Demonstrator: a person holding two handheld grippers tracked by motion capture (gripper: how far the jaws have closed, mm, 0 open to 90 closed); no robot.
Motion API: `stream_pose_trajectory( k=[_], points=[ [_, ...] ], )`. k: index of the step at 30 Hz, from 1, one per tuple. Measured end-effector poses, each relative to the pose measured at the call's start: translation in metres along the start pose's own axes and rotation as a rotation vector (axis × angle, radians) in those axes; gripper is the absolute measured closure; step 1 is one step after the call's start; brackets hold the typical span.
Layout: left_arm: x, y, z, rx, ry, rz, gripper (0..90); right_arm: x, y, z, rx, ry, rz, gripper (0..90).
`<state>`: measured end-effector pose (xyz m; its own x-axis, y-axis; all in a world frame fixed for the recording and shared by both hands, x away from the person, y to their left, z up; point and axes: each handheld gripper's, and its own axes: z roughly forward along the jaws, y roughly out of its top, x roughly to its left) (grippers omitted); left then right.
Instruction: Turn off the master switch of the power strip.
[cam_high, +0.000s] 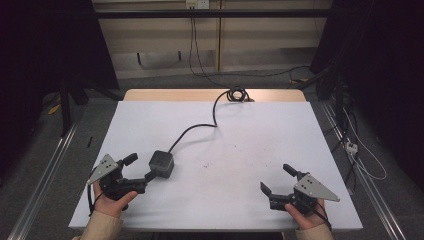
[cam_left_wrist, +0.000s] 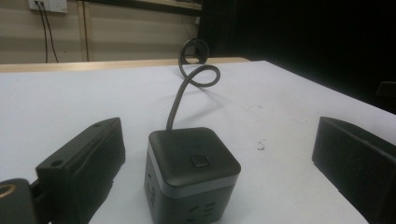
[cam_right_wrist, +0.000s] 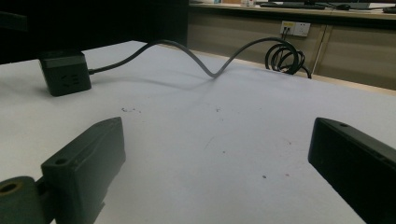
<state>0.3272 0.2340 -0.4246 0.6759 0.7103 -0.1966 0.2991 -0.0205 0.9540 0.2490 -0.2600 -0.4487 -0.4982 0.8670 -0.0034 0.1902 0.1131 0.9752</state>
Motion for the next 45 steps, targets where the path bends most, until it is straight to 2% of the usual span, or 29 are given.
stream_pose_trajectory(
  k=[15, 18, 19, 21, 22, 24, 28, 35, 38, 45],
  points=[
    [0.003, 0.004, 0.008, 0.015, -0.011, -0.004, 9.6, 0.001, 0.000, 0.003, 0.006, -0.001, -0.005, 3.7],
    [0.004, 0.006, 0.009, 0.014, -0.013, 0.001, 14.0, 0.001, 0.000, 0.004, 0.004, 0.000, -0.005, 3.7],
    [0.004, 0.007, 0.010, 0.017, -0.008, 0.002, 18.8, 0.001, 0.001, 0.005, 0.001, -0.002, -0.003, 3.8],
    [0.005, 0.007, 0.010, 0.021, -0.013, 0.002, 20.4, 0.001, 0.001, 0.005, -0.001, -0.003, 0.000, 3.8],
    [0.005, 0.007, 0.011, 0.022, -0.014, 0.003, 25.8, 0.001, 0.001, 0.006, 0.004, 0.000, -0.005, 3.8],
    [0.006, 0.008, 0.011, 0.023, -0.012, 0.008, 26.6, 0.001, 0.001, 0.006, 0.002, 0.002, -0.003, 3.8],
    [0.006, 0.009, 0.013, 0.027, -0.010, 0.014, 33.8, 0.000, 0.000, 0.004, 0.002, 0.001, -0.002, 3.8],
    [0.006, 0.012, 0.014, 0.045, -0.011, 0.060, 41.7, -0.001, 0.000, 0.002, 0.002, -0.002, -0.010, 3.9],
    [0.004, 0.013, 0.013, 0.054, -0.014, 0.068, 46.9, -0.001, 0.001, 0.002, -0.001, -0.003, -0.011, 4.0],
    [0.004, 0.014, 0.014, 0.045, -0.025, 0.074, 49.7, 0.000, 0.001, 0.002, -0.001, 0.003, -0.013, 4.0]
  ],
)
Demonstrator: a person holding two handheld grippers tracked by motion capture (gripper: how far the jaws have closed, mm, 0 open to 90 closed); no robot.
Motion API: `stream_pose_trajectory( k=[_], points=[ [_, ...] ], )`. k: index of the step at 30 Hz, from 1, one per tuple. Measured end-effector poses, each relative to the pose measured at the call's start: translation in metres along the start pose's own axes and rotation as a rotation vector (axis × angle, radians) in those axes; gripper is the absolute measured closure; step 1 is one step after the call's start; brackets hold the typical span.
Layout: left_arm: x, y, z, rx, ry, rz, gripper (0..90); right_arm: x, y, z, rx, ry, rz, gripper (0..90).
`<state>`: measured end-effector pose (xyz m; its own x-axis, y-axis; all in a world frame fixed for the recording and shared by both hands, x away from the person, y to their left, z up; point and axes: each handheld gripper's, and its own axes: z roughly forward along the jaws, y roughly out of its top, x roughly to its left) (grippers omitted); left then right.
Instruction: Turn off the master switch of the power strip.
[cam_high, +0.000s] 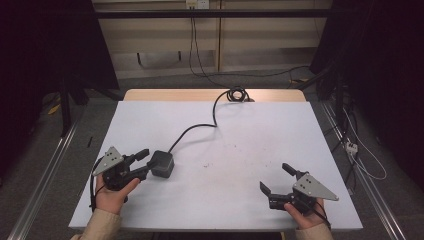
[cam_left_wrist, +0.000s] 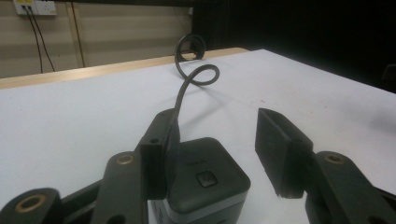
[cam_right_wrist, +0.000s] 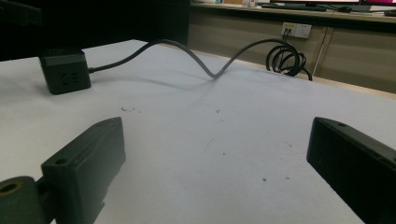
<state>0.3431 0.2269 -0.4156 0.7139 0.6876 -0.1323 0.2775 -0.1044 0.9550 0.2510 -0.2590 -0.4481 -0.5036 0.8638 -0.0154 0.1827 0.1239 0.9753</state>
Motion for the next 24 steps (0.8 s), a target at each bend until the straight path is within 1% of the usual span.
stream_pose_trajectory(
  k=[2, 3, 5, 7, 9, 11, 12, 20, 24],
  points=[
    [0.0000, 0.0001, 0.0006, 0.002, -0.001, 0.003, 50.9, -0.0010, -0.0002, -0.0002, -0.001, -0.003, -0.004, 4.0],
    [0.0003, 0.0000, 0.0009, 0.001, -0.006, -0.001, 50.9, -0.0010, -0.0002, -0.0002, -0.001, -0.003, -0.004, 4.0],
    [0.0004, -0.0001, 0.0014, 0.005, 0.002, -0.007, 51.4, -0.0012, -0.0001, -0.0002, -0.001, -0.004, -0.004, 4.0],
    [0.0014, 0.0001, 0.0016, 0.007, -0.002, -0.010, 52.5, -0.0010, -0.0001, -0.0001, 0.000, -0.002, -0.004, 4.0],
    [0.0020, 0.0004, 0.0017, 0.001, -0.004, -0.024, 53.1, -0.0009, -0.0001, -0.0002, 0.000, -0.002, -0.004, 4.0],
    [0.0029, 0.0010, 0.0019, 0.005, -0.004, -0.027, 54.2, -0.0010, -0.0002, -0.0003, 0.000, -0.003, -0.006, 4.0],
    [0.0030, 0.0011, 0.0023, 0.004, -0.004, -0.034, 55.1, -0.0011, -0.0002, -0.0005, 0.001, -0.004, -0.005, 4.0],
    [0.0041, 0.0032, 0.0040, 0.009, -0.009, -0.039, 60.5, -0.0010, -0.0002, -0.0009, 0.001, -0.004, -0.006, 4.1],
    [0.0051, 0.0041, 0.0046, 0.022, -0.019, -0.045, 63.5, -0.0013, -0.0002, -0.0011, 0.000, -0.004, -0.004, 4.0]
  ],
)
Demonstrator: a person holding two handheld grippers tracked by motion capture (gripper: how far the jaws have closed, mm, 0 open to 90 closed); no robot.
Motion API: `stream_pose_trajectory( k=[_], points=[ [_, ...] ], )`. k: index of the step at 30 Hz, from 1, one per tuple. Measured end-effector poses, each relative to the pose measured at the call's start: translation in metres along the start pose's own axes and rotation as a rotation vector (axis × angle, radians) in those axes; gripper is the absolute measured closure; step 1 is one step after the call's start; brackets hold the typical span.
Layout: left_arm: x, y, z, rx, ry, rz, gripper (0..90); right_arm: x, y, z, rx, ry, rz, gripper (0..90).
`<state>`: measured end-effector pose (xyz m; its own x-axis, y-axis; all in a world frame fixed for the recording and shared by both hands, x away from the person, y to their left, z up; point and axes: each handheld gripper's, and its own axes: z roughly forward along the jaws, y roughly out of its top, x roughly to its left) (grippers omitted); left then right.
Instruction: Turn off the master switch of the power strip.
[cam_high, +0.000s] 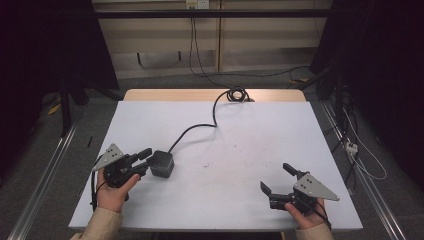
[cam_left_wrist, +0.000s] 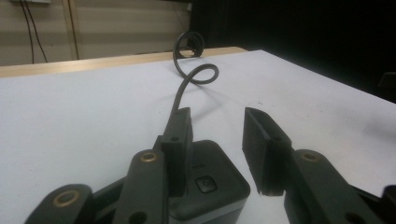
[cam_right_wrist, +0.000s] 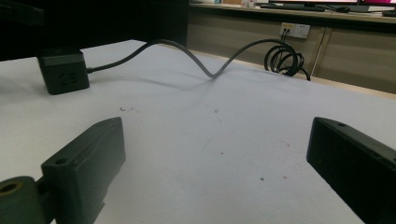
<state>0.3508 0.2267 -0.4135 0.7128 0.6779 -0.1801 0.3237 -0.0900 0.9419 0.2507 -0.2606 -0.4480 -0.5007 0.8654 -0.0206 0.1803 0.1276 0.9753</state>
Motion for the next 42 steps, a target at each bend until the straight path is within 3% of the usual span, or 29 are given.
stream_pose_trajectory(
  k=[16, 36, 42],
  points=[
    [0.0046, 0.0018, 0.0038, 0.044, 0.016, 0.004, 78.2, -0.0002, 0.0000, -0.0006, -0.001, -0.004, 0.001, 4.2],
    [0.0047, 0.0020, 0.0052, 0.060, 0.018, 0.006, 86.0, 0.0002, 0.0003, -0.0010, -0.001, 0.001, 0.001, 4.5],
    [0.0042, 0.0019, 0.0058, 0.085, 0.014, 0.006, 89.7, 0.0004, 0.0004, -0.0011, -0.002, 0.003, 0.000, 4.6]
  ],
)
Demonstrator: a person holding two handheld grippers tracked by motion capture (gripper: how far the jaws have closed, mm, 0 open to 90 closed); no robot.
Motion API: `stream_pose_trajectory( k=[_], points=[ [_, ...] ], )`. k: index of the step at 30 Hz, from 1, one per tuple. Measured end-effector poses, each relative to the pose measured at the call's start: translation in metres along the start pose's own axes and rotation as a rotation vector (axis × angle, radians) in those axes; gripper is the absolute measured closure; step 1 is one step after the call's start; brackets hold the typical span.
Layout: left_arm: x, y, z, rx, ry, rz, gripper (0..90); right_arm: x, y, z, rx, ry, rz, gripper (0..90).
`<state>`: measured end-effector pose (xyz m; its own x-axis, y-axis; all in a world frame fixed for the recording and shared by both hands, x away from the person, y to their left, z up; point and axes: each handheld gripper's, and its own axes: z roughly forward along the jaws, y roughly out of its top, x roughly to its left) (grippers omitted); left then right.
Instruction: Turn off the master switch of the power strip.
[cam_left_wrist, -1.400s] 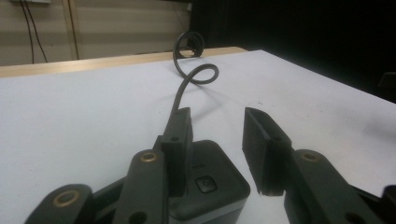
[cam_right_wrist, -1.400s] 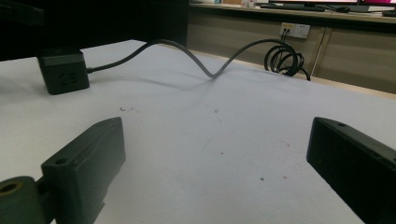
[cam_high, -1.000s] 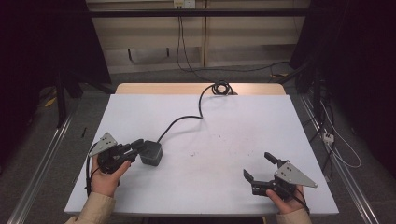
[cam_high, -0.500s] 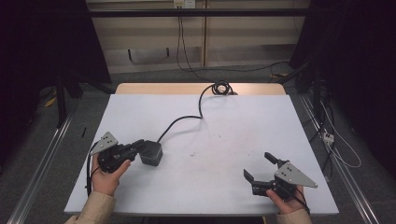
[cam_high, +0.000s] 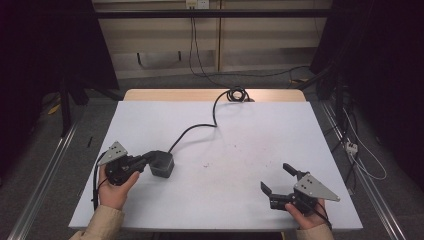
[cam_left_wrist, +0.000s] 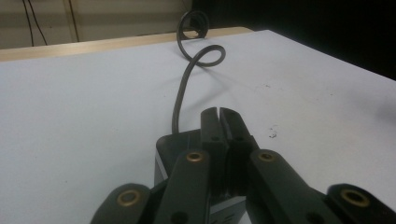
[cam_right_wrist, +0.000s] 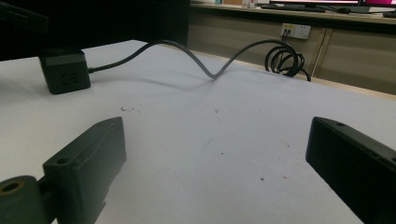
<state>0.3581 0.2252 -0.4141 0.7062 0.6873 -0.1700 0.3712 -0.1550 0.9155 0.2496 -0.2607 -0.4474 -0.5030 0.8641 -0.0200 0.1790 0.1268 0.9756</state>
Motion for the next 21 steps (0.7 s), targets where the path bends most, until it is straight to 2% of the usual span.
stream_pose_trajectory(
  k=[21],
  points=[
    [-0.0021, -0.0007, 0.0055, 0.066, -0.006, -0.004, 90.0, -0.0002, 0.0000, -0.0003, -0.003, 0.003, 0.003, 4.6]
  ],
)
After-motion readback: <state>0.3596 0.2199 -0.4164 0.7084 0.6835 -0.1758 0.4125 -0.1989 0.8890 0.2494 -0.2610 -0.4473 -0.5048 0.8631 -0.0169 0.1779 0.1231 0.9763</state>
